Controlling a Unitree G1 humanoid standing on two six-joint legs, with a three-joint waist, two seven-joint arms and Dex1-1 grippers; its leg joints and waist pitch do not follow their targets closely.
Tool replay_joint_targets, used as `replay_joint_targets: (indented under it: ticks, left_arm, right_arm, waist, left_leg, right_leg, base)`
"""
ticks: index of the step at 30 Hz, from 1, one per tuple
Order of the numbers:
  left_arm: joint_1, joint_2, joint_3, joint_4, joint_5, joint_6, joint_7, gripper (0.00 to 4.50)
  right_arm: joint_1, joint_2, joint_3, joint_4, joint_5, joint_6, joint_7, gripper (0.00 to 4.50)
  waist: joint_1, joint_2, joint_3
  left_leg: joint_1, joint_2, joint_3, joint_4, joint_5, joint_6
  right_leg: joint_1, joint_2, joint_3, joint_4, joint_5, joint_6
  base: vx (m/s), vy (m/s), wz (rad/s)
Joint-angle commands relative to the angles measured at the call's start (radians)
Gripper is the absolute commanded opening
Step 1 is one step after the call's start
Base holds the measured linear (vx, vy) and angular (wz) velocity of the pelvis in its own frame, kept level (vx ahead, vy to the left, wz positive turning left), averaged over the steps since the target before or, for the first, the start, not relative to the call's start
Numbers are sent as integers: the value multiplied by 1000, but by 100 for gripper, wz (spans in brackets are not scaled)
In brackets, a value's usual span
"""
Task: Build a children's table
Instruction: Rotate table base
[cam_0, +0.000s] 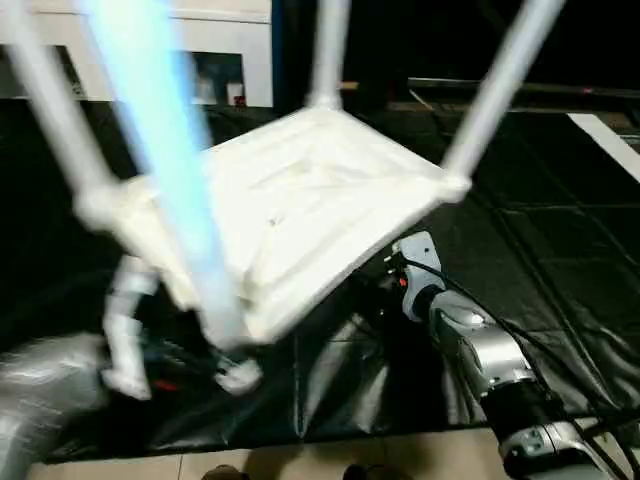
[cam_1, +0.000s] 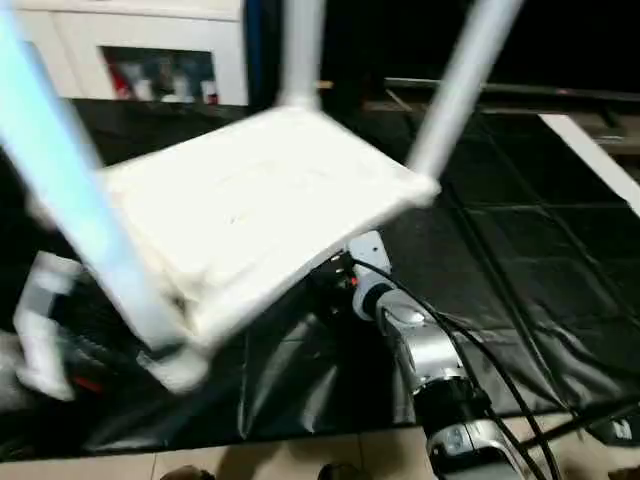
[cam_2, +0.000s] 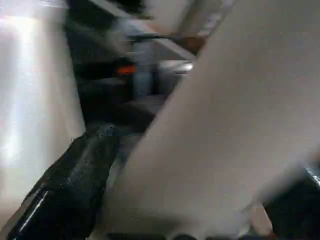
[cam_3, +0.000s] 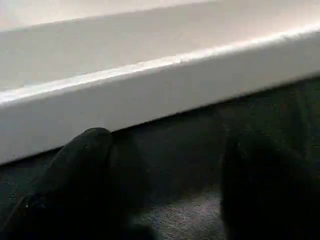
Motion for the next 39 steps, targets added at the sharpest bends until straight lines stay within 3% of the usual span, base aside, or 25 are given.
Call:
replay_joint_targets:
  ticks: [1, 3, 5, 9, 10, 12, 16, 18, 22, 23, 24, 27, 28, 30, 31, 33, 34, 39]
  left_arm:
    - [-17, -24, -68, -46, -21, 21, 9, 445]
    - [-41, -59, -107, -42, -9, 17, 22, 445]
    - [-89, -117, -158, -17, 17, 1, 48, 445]
    - [-145, -183, -207, 5, 42, -4, 86, 445]
    - [-206, -238, -250, 55, 82, -31, 121, 445]
    - [-260, -279, -263, 126, 141, -78, 169, 445]
    - [-334, -298, -251, 243, 223, -154, 228, 445]
    - [-359, -301, -240, 282, 241, -175, 242, 445]
    - [-416, -337, -211, 355, 279, -234, 294, 445]
    - [-423, -344, -206, 364, 285, -248, 302, 445]
    - [-426, -346, -204, 367, 287, -255, 305, 445]
    - [-420, -328, -214, 359, 293, -269, 281, 445]
    - [-396, -274, -240, 335, 297, -276, 214, 445]
    - [-387, -251, -250, 328, 298, -279, 185, 445]
    - [-379, -227, -259, 324, 300, -282, 154, 445]
    - [-373, -173, -279, 337, 314, -282, 90, 445]
    - [-374, -104, -301, 366, 329, -279, 3, 445]
    - [-412, -17, -336, 451, 385, -317, -93, 428]
  right_arm:
    - [-20, 14, 15, 18, -5, -14, 7, 450]
    - [-28, 18, 17, 31, -10, -20, 11, 450]
    - [-45, 29, 19, 59, -18, -34, 16, 450]
    - [-71, 46, 22, 99, -29, -57, 24, 450]
    - [-99, 59, 21, 141, -37, -74, 15, 450]
    - [-116, 66, 17, 168, -43, -87, 2, 450]
    - [-136, 68, -2, 202, -42, -105, -9, 450]
    - [-137, 62, -13, 210, -41, -112, -4, 450]
    - [-132, 36, -42, 222, -35, -137, 3, 450]
    - [-129, 27, -53, 221, -28, -143, 5, 450]
    - [-127, 21, -60, 218, -23, -147, 8, 450]
    - [-112, -3, -78, 190, -4, -154, 35, 450]
    - [-83, -35, -92, 125, 25, -137, 97, 450]
    - [-70, -49, -96, 96, 36, -131, 127, 450]
    - [-59, -62, -96, 71, 44, -128, 155, 450]
    - [-39, -91, -93, 23, 58, -122, 215, 450]
    - [-18, -128, -89, -32, 79, -105, 286, 450]
    - [17, -198, -81, -119, 126, -62, 418, 450]
  waist:
    - [4, 11, -54]
    - [3, 10, -55]
    - [1, 11, -56]
    - [1, 9, -57]
    - [1, 10, -60]
    - [-1, 11, -59]
    - [-2, 6, -64]
    - [-1, 5, -65]
    - [4, 11, -69]
    - [7, 16, -69]
    - [7, 14, -71]
    - [14, 20, -73]
    - [19, 25, -72]
    - [21, 18, -72]
    - [20, 21, -71]
    - [22, 25, -69]
    - [23, 27, -68]
    - [23, 30, -64]
  left_leg:
    - [1, -4, 5, -82, -292, -40]
    - [9, -4, 9, -77, -296, -34]
    - [3, -5, 7, -78, -280, -34]
    - [4, -7, 8, -74, -279, -36]
    - [4, -8, 7, -72, -277, -37]
    - [4, -8, 7, -72, -280, -33]
    - [-7, -11, 3, -71, -259, -28]
    - [-2, -11, 5, -68, -248, -24]
    - [6, -7, 8, -66, -226, -15]
    - [6, -7, 8, -66, -222, -15]
    - [5, -6, 8, -66, -215, -11]
    - [7, -7, 9, -65, -208, -5]
    - [8, -7, 8, -65, -209, 1]
    - [4, -6, 7, -67, -197, 11]
    - [5, -6, 9, -66, -191, 14]
    - [8, -5, 10, -67, -209, 16]
    - [11, -5, 9, -69, -224, 17]
    - [14, -6, 7, -72, -264, 8]
  right_leg:
    - [53, -49, 37, -73, -343, -126]
    - [47, -48, 39, -80, -356, -121]
    - [51, -46, 37, -76, -342, -123]
    - [52, -45, 36, -79, -347, -120]
    - [53, -46, 34, -79, -355, -118]
    - [52, -45, 34, -84, -365, -113]
    - [61, -50, 30, -84, -383, -94]
    - [58, -47, 31, -83, -359, -99]
    - [56, -45, 32, -73, -254, -149]
    - [58, -45, 32, -71, -234, -157]
    - [61, -45, 30, -69, -203, -169]
    - [62, -44, 30, -65, -172, -183]
    - [63, -45, 30, -64, -161, -191]
    - [68, -44, 29, -61, -145, -189]
    - [65, -45, 31, -61, -139, -198]
    - [63, -44, 30, -66, -166, -199]
    - [62, -44, 30, -69, -188, -196]
    - [60, -45, 31, -80, -282, -180]
  base:
    - [0, 0, 0]
    - [0, 0, 0]
    - [0, 0, 0]
    - [0, 0, 0]
    - [0, 0, 0]
    - [0, 0, 0]
    - [0, 0, 0]
    - [0, 0, 0]
    - [0, 0, 0]
    - [0, 0, 0]
    - [0, 0, 0]
    - [0, 0, 0]
    - [0, 0, 0]
    - [0, 0, 0]
    - [0, 0, 0]
    - [0, 0, 0]
    - [0, 0, 0]
    - [0, 0, 0]
